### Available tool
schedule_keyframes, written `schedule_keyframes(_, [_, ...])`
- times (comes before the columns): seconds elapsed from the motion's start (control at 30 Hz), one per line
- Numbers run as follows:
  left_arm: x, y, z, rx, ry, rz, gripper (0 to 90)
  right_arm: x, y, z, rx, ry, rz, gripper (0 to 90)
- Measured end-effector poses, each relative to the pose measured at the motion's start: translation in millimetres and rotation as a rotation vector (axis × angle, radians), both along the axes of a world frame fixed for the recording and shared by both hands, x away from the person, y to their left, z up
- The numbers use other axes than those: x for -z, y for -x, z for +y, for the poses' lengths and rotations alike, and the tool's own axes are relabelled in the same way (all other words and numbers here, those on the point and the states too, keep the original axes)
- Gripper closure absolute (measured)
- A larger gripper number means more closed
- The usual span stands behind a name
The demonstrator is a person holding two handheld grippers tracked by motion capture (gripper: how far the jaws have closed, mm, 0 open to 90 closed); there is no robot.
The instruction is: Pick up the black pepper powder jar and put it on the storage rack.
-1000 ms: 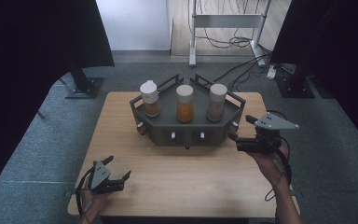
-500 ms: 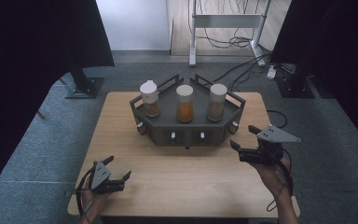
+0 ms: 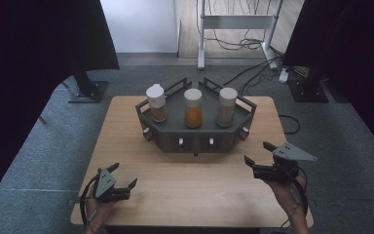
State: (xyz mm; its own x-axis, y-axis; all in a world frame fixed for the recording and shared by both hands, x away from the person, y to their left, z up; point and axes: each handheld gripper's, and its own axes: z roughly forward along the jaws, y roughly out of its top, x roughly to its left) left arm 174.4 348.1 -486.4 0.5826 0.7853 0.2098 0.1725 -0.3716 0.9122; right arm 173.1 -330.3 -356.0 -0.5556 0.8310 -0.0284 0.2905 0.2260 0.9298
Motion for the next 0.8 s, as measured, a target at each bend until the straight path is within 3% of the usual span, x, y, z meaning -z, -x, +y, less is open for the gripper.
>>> schedule_keyframes(0.8, [-0.2,-0.5,-0.9,0.003,-0.004,0.002,10.0,44.8,4.1,-10.2,0.049,-0.021,0.073,15.9])
